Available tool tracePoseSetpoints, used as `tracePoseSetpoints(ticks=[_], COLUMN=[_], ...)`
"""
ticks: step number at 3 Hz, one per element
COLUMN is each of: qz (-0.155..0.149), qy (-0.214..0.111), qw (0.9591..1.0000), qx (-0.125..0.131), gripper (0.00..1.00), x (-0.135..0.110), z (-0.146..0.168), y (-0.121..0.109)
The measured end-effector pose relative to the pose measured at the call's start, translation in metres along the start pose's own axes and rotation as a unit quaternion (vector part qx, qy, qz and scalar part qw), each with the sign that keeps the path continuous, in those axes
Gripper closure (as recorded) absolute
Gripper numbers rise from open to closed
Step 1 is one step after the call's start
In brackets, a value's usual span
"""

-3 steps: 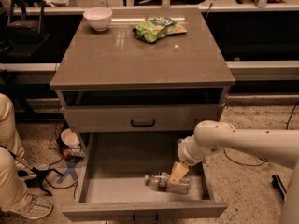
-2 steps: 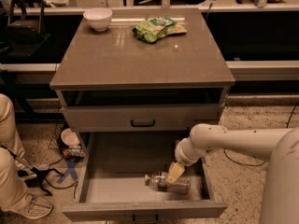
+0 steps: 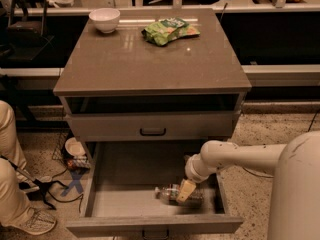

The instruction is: Pick water bottle from middle drawer and place on counter

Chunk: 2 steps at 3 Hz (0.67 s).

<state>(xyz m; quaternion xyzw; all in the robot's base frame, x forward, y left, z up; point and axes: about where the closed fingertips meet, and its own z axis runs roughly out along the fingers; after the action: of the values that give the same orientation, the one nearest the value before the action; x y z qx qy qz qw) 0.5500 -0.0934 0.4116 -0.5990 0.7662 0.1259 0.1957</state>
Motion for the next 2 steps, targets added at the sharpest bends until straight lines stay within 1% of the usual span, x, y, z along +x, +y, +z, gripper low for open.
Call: tracePoseSetpoints(ticks=[1,2], qz=[-0.014,-0.025], qy=[0.003,0.008], qw=[0.9998,0.9995], qx=[-0.013,-0.019], gripper=[0.0,0.0], x=[0.0105,0.0176], z=[0.0151,0.0245], y=[0.0068,0.0134])
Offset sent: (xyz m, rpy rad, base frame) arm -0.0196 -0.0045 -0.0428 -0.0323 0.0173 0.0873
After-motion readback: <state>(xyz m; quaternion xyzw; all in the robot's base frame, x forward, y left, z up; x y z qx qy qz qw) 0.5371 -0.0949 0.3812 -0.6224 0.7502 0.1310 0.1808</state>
